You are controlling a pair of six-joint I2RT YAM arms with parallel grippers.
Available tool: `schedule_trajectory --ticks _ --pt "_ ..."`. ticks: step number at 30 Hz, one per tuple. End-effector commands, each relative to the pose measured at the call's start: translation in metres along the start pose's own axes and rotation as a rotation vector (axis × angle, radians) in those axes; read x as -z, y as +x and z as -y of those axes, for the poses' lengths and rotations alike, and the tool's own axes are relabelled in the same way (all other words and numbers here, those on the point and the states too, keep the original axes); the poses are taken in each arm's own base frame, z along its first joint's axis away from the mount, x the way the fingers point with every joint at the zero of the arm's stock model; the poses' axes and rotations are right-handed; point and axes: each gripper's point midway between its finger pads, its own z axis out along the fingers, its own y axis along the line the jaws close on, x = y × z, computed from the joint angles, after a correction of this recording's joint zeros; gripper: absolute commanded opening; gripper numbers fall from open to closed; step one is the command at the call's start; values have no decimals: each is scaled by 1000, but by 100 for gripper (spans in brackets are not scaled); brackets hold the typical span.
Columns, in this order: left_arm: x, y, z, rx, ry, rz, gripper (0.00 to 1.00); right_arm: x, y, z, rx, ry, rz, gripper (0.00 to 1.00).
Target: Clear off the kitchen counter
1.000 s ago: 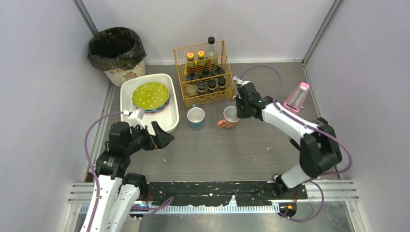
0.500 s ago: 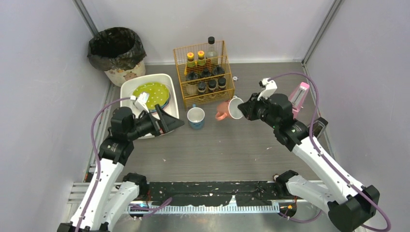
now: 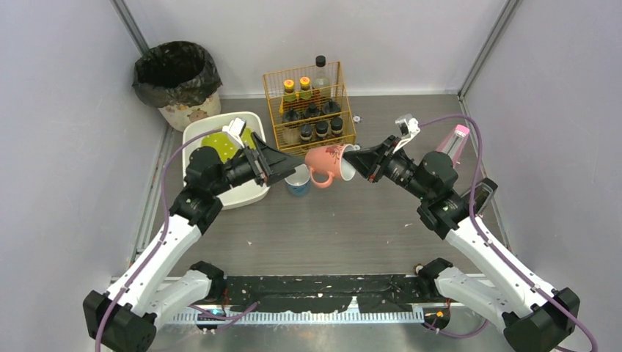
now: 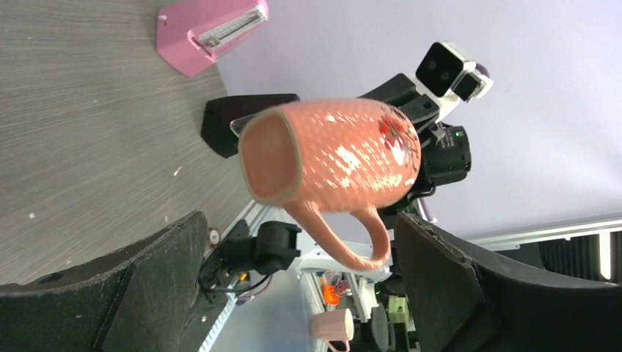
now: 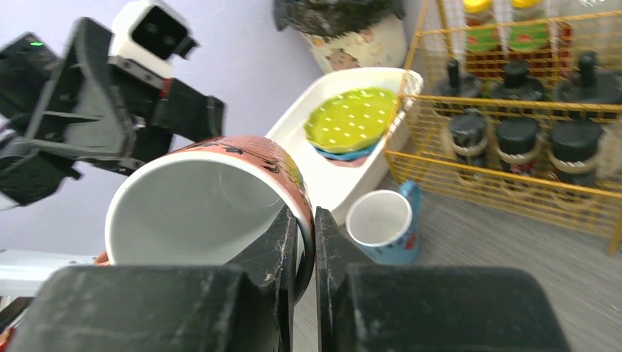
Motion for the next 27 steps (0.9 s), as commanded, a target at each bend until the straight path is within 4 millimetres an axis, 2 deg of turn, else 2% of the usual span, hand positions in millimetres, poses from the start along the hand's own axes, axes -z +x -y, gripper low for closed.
schedule_trajectory --ticks 1,8,15,19,23,25,27 --pt "-8 -17 39 12 137 67 99 1 -62 -57 18 -228 221 6" --pt "-22 -13 53 72 213 34 99 -8 -68 -76 -16 -318 250 5" --pt "-26 -4 64 130 297 1 99 -18 -63 -78 -35 -339 247 5" --pt "-26 -6 65 154 319 11 95 -21 -63 -80 -44 -363 244 5" --pt "-26 -10 71 173 360 21 86 -25 -58 -81 -52 -378 234 5" --pt "-25 -11 73 179 380 32 79 -27 -54 -79 -54 -374 224 5" --pt "-25 -12 73 179 384 35 67 -29 -48 -74 -57 -364 211 5"
